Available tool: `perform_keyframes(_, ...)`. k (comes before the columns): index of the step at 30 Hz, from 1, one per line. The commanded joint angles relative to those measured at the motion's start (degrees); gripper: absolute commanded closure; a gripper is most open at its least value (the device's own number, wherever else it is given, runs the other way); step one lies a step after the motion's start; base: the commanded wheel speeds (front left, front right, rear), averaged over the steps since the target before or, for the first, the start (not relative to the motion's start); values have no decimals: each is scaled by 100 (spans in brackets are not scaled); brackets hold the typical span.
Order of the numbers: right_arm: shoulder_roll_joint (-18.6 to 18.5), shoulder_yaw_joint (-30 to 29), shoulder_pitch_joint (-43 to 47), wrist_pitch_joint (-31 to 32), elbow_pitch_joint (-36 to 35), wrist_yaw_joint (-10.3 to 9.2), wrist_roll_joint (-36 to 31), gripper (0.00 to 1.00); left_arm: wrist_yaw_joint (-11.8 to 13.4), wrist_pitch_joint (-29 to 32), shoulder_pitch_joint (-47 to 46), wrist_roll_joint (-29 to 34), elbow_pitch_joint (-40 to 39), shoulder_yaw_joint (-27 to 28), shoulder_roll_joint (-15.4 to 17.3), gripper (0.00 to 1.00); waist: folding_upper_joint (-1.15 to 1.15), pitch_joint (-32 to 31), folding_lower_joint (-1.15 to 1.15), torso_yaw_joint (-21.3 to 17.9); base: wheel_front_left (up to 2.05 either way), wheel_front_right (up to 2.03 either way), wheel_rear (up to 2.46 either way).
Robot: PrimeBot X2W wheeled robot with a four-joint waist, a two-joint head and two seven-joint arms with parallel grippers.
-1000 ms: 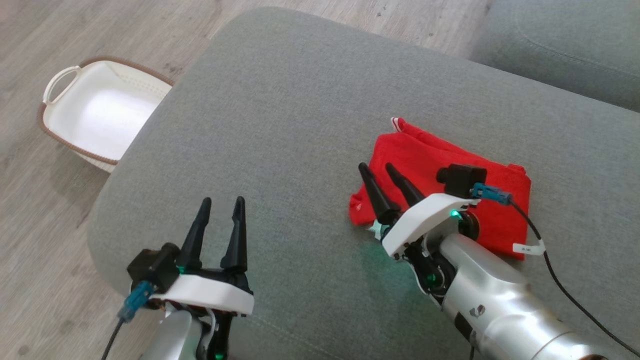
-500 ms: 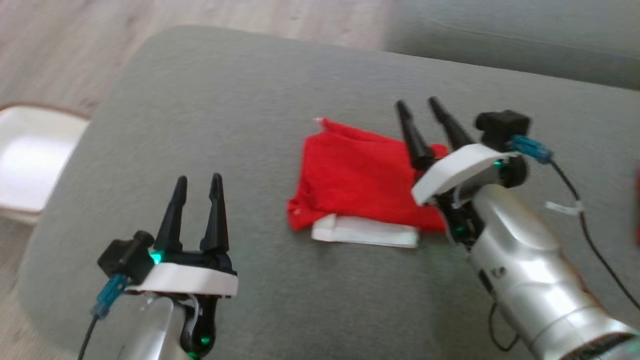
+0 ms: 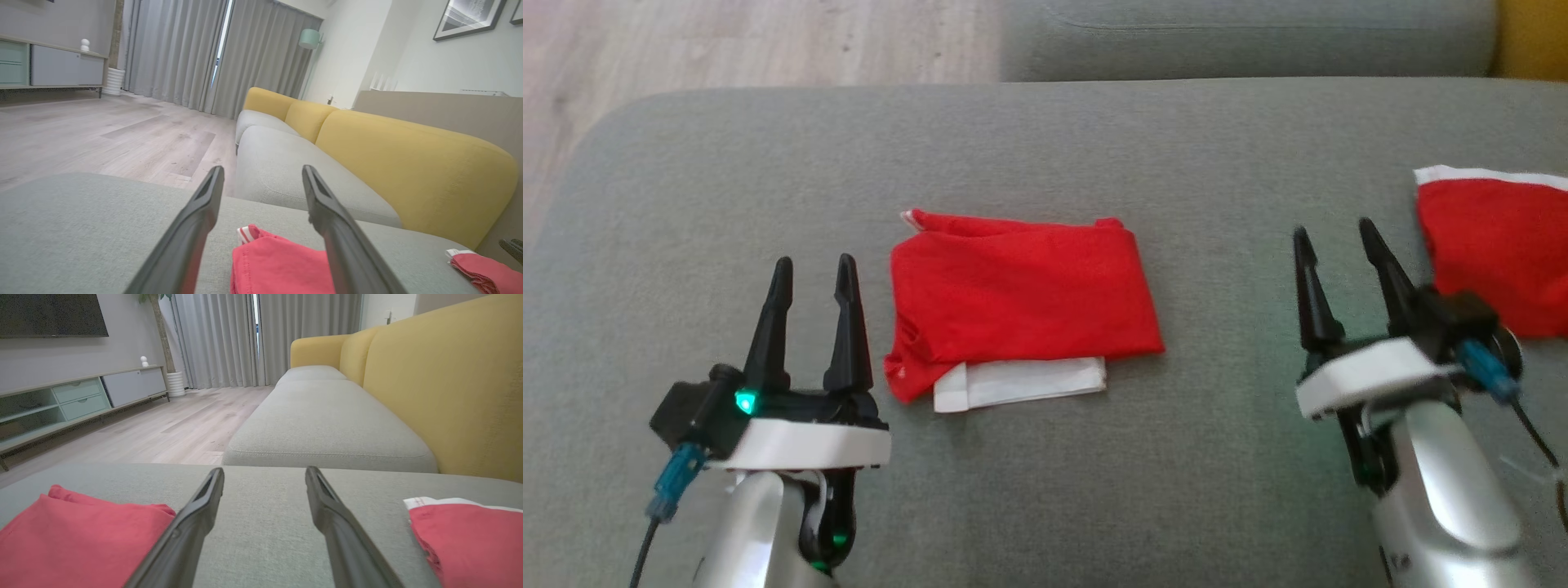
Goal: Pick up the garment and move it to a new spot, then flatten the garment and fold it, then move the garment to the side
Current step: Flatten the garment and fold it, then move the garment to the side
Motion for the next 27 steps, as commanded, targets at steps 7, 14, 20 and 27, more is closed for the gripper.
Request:
perform_keyframes(7,99,-44,618,-62,-858,-5,229,0,9,-29,41,258,-103,385,-3,0,0,-11,0,-181,0,0,0)
perform_keyframes(14,101,-10,748,-62,-996,-5,265,0,9,-29,122,288,-60,406,-27,0,0,-4,0,-192,0,0,0)
perform_keyframes(20,101,-24,536,-52,-958,-5,136,0,9,-29,-63,248,-55,216,-31,0,0,185,0,-8,0,0,0)
perform_keyframes(27,101,222,82,260,-542,-5,95,0,9,-29,-271,97,4,-107,-32,0,0,523,0,417,0,0,0)
